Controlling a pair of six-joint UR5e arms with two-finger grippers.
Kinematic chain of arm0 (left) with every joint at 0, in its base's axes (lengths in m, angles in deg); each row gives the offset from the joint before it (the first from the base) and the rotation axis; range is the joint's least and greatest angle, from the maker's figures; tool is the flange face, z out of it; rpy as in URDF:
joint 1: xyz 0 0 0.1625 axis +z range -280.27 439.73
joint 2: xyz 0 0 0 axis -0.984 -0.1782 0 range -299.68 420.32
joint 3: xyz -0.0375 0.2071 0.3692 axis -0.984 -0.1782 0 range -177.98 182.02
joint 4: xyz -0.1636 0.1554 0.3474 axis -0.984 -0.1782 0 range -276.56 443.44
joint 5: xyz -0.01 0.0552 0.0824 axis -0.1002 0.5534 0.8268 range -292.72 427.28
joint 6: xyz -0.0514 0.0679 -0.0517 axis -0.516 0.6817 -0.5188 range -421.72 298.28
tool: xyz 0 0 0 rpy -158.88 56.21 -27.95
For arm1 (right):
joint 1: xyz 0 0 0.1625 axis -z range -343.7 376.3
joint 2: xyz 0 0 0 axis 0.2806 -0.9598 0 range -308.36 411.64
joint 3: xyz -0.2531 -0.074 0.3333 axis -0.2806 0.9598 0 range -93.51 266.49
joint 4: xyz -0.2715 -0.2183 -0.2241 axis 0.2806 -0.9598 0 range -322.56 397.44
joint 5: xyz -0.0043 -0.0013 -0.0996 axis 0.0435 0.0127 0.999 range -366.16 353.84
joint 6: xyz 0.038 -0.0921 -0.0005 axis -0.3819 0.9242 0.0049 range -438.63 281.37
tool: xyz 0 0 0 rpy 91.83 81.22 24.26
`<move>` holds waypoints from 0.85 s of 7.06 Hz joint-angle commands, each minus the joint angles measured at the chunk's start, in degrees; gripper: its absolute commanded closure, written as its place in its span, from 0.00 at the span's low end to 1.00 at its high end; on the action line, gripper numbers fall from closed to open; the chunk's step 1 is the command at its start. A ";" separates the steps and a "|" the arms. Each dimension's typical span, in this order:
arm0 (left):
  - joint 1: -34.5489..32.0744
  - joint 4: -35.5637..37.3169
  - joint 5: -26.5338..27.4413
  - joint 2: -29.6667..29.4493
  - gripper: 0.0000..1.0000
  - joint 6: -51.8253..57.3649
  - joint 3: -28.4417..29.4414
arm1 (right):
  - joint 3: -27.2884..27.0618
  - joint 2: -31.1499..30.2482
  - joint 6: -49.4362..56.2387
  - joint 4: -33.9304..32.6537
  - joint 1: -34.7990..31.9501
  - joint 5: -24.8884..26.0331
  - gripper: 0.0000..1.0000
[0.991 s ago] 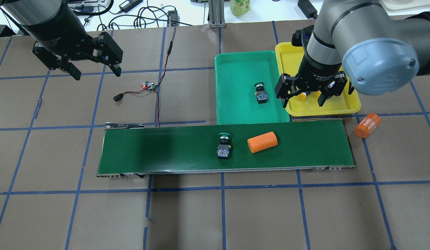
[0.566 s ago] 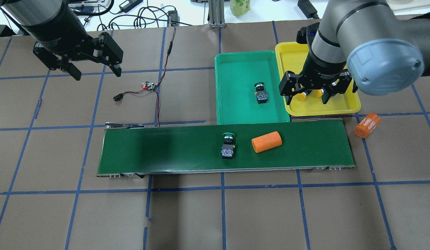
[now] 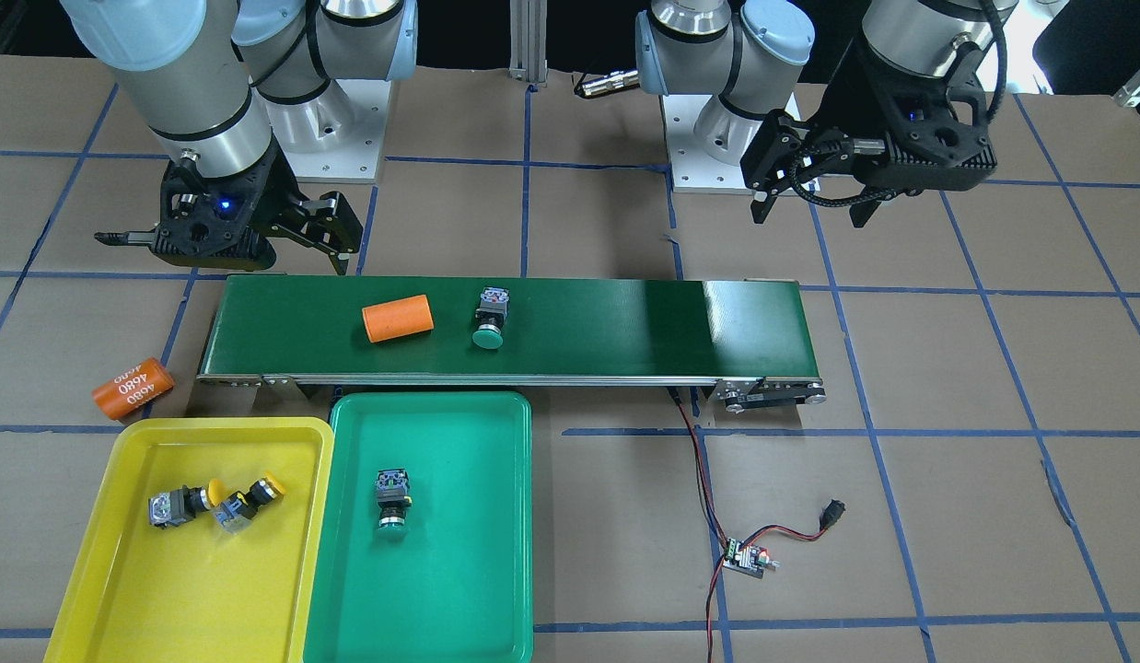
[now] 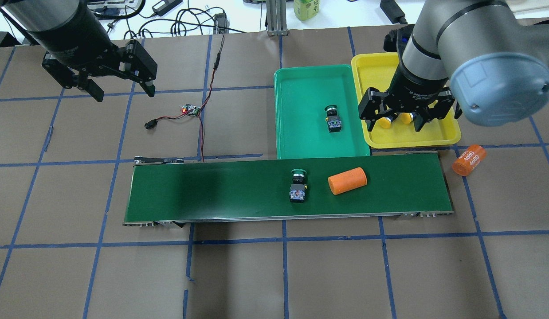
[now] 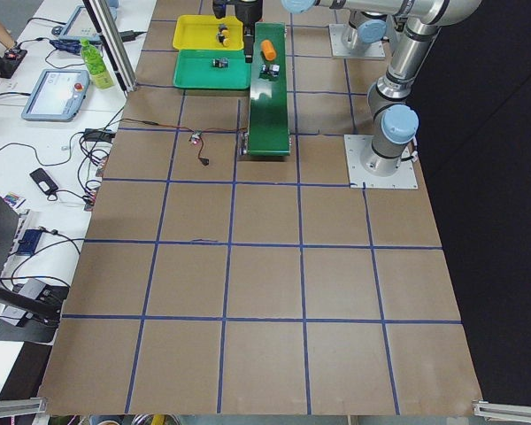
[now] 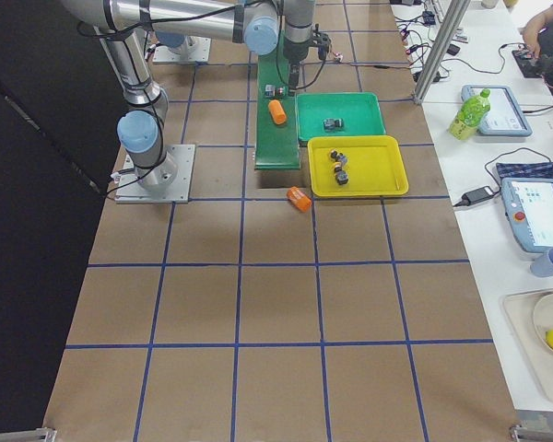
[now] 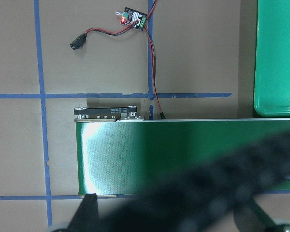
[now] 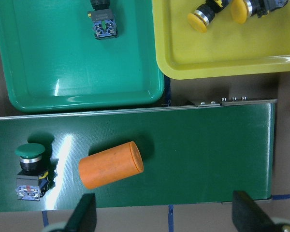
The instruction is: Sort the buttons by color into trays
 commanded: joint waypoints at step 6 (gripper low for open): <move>0.09 1.05 -0.03 -0.04 0.00 -0.05 -0.18 | -2.20 -0.31 -0.15 0.01 -0.57 -1.05 0.00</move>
